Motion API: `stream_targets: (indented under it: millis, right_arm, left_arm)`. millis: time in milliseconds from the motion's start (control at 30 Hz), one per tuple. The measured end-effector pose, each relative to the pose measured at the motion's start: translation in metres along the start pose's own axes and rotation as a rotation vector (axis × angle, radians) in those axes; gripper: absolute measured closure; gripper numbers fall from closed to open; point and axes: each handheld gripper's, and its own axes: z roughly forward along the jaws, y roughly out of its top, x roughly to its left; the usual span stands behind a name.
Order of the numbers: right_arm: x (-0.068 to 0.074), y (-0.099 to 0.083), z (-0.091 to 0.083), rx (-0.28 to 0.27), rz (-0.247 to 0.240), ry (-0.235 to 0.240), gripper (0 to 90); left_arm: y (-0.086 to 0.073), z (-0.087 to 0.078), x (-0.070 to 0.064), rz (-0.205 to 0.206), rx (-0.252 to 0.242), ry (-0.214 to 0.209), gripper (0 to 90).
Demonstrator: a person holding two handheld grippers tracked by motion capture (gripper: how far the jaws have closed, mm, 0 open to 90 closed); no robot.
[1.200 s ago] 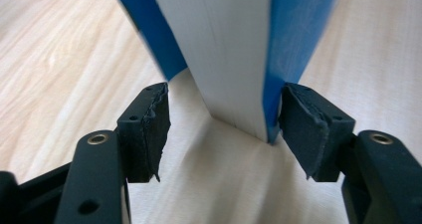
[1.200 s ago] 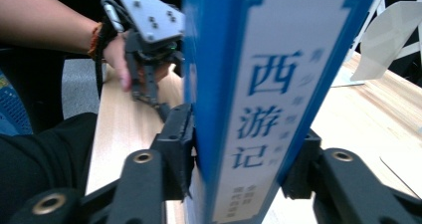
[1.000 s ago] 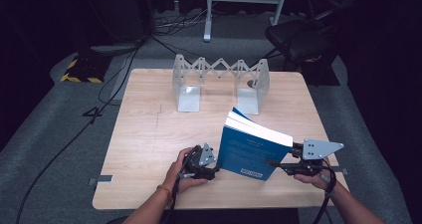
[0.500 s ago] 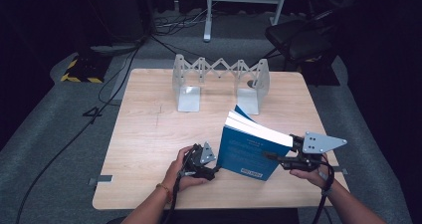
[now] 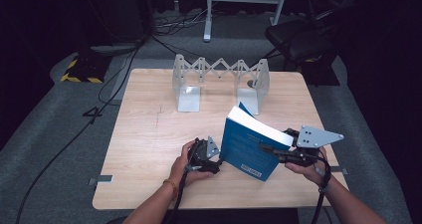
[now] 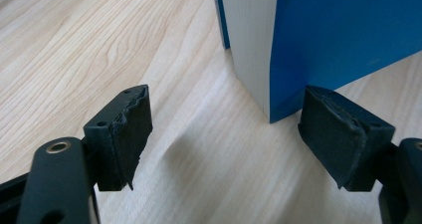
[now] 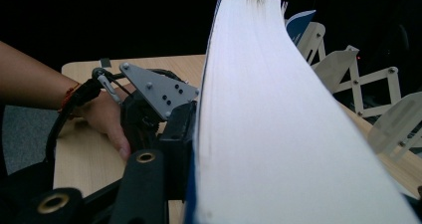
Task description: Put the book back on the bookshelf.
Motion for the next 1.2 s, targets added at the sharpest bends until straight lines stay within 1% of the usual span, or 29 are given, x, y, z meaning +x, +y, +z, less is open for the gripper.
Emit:
stream_targets:
  millis: [67, 100, 167, 200, 267, 300, 333, 367, 433, 500, 567, 633, 667, 700, 733, 800, 833, 900, 967, 1000, 1100, 1200]
  right_arm:
    - [-0.001, 0.001, 0.0, 0.006, 0.002, -0.007, 57.0]
    - [-0.002, 0.001, 0.0, 0.013, 0.003, -0.013, 56.7]
    - [-0.002, 0.004, 0.0, 0.036, 0.003, -0.029, 55.8]
    - [-0.002, 0.006, 0.0, 0.05, 0.003, -0.037, 55.5]
    - [-0.003, 0.009, 0.0, 0.074, 0.004, -0.042, 54.9]
    - [-0.003, 0.009, 0.0, 0.074, 0.004, -0.042, 54.9]
    - [-0.004, 0.011, -0.001, 0.092, 0.01, -0.039, 55.0]
    - [-0.005, 0.013, -0.001, 0.105, 0.018, -0.037, 55.1]
    - [-0.004, 0.016, -0.001, 0.121, 0.024, -0.036, 55.6]
    - [-0.003, 0.018, 0.0, 0.135, 0.024, -0.036, 56.1]
    - [-0.002, 0.019, 0.0, 0.144, 0.029, -0.039, 56.5]
    - [-0.003, 0.019, 0.0, 0.143, 0.044, -0.04, 56.8]
    - [-0.003, 0.019, 0.0, 0.143, 0.048, -0.043, 56.8]
    - [-0.004, 0.019, 0.0, 0.142, 0.051, -0.042, 56.8]
    - [-0.005, 0.019, 0.0, 0.143, 0.057, -0.041, 56.8]
    - [-0.005, 0.019, 0.0, 0.147, 0.057, -0.041, 56.9]
    - [-0.005, 0.02, 0.0, 0.147, 0.055, -0.039, 57.2]
    - [-0.005, 0.02, 0.001, 0.149, 0.057, -0.036, 58.0]
    - [-0.005, 0.021, 0.001, 0.156, 0.048, -0.025, 59.0]
    - [-0.005, 0.021, 0.001, 0.156, 0.048, -0.025, 59.0]
    - [-0.007, 0.023, 0.001, 0.164, 0.048, -0.01, 60.2]
    - [-0.011, 0.026, 0.003, 0.178, 0.058, -0.007, 60.8]
  left_arm:
    - [0.002, 0.002, 0.002, 0.005, 0.0, 0.0, 21.7]
    - [0.003, 0.004, 0.003, 0.001, 0.001, 0.0, 21.4]
    - [0.005, 0.007, 0.004, 0.011, -0.004, 0.015, 21.1]
    - [0.006, 0.008, 0.005, 0.008, -0.001, 0.013, 21.4]
    - [0.007, 0.009, 0.007, -0.013, 0.009, -0.006, 20.9]
    - [0.007, 0.009, 0.007, -0.013, 0.009, -0.006, 21.5]
    - [0.006, 0.008, 0.008, -0.031, 0.011, -0.012, 21.5]
    - [0.004, 0.006, 0.008, -0.039, 0.014, -0.012, 23.1]
    - [0.001, 0.003, 0.01, -0.056, 0.023, -0.029, 23.8]
    - [-0.004, -0.002, 0.012, -0.081, 0.033, -0.044, 23.6]
    - [-0.008, -0.006, 0.012, -0.106, 0.045, -0.071, 22.9]
    - [-0.013, -0.011, 0.013, -0.139, 0.057, -0.108, 21.1]
    - [-0.016, -0.014, 0.014, -0.14, 0.061, -0.12, 21.0]
    - [-0.019, -0.017, 0.013, -0.134, 0.065, -0.129, 18.8]
    - [-0.023, -0.021, 0.014, -0.123, 0.065, -0.137, 17.8]
    - [-0.03, -0.029, 0.015, -0.087, 0.069, -0.18, 17.8]
    - [-0.035, -0.035, 0.016, -0.074, 0.068, -0.192, 17.8]
    - [-0.046, -0.044, 0.018, -0.088, 0.059, -0.181, 17.8]
    - [-0.056, -0.053, 0.023, -0.094, 0.059, -0.169, 17.8]
    - [-0.056, -0.053, 0.023, -0.094, 0.059, -0.169, 17.8]
    - [-0.071, -0.068, 0.029, -0.134, 0.062, -0.13, 17.8]
    - [-0.084, -0.082, 0.031, -0.182, 0.068, -0.078, 17.8]
